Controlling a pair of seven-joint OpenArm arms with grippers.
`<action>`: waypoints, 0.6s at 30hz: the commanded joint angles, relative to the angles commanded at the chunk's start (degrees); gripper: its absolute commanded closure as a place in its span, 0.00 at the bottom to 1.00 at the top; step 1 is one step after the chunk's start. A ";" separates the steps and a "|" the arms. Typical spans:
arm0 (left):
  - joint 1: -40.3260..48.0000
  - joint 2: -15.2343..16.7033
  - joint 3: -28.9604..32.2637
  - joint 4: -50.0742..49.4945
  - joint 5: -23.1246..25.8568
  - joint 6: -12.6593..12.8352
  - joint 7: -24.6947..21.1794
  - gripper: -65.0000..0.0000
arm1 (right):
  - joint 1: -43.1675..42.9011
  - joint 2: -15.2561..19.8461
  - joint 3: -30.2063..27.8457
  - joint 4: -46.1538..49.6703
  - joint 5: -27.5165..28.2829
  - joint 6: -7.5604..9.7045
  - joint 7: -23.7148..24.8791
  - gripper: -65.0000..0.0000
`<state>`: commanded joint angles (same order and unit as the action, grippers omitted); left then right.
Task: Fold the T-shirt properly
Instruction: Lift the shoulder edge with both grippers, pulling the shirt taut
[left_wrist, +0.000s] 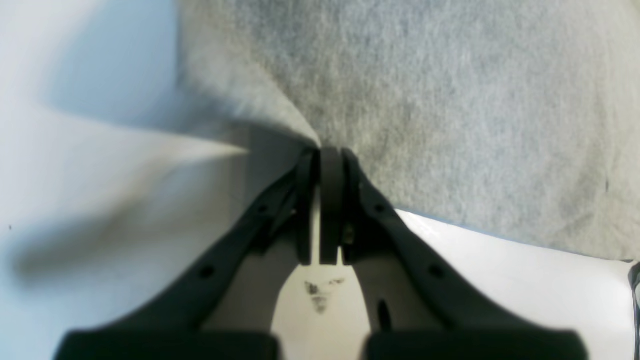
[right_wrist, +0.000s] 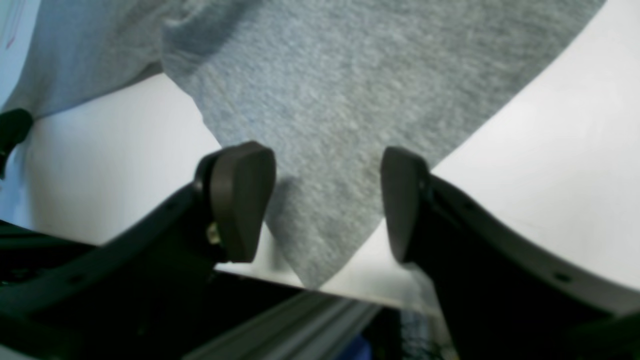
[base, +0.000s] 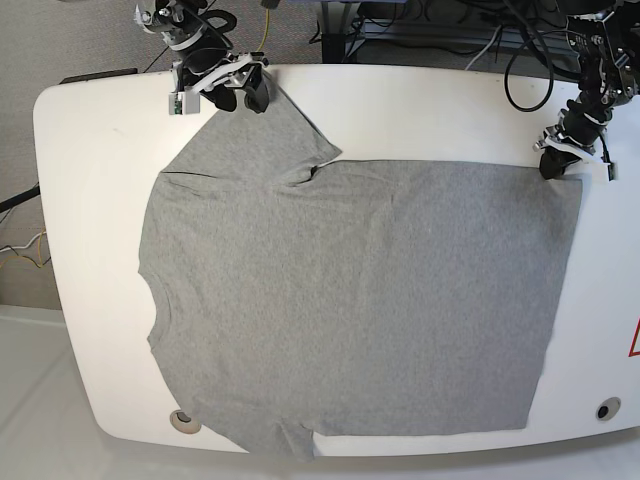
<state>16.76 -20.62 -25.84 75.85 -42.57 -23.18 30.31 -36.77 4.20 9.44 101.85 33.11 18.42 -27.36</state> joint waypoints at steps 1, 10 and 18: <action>0.03 -0.01 0.03 0.03 -0.03 0.00 -0.02 1.00 | 0.03 0.00 -0.03 -0.28 0.03 0.00 -0.01 0.45; 0.07 -0.09 0.09 0.24 -0.84 0.05 -0.17 1.00 | 0.49 -0.33 0.02 -0.61 0.45 -0.23 -0.04 0.45; 0.19 -0.10 0.03 0.78 -1.20 0.06 0.06 1.00 | 0.62 -0.57 0.02 -0.20 0.63 -0.12 -0.16 0.44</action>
<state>16.95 -20.72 -25.82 76.63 -43.78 -23.13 30.38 -36.15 3.63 9.47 101.64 33.75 18.30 -27.52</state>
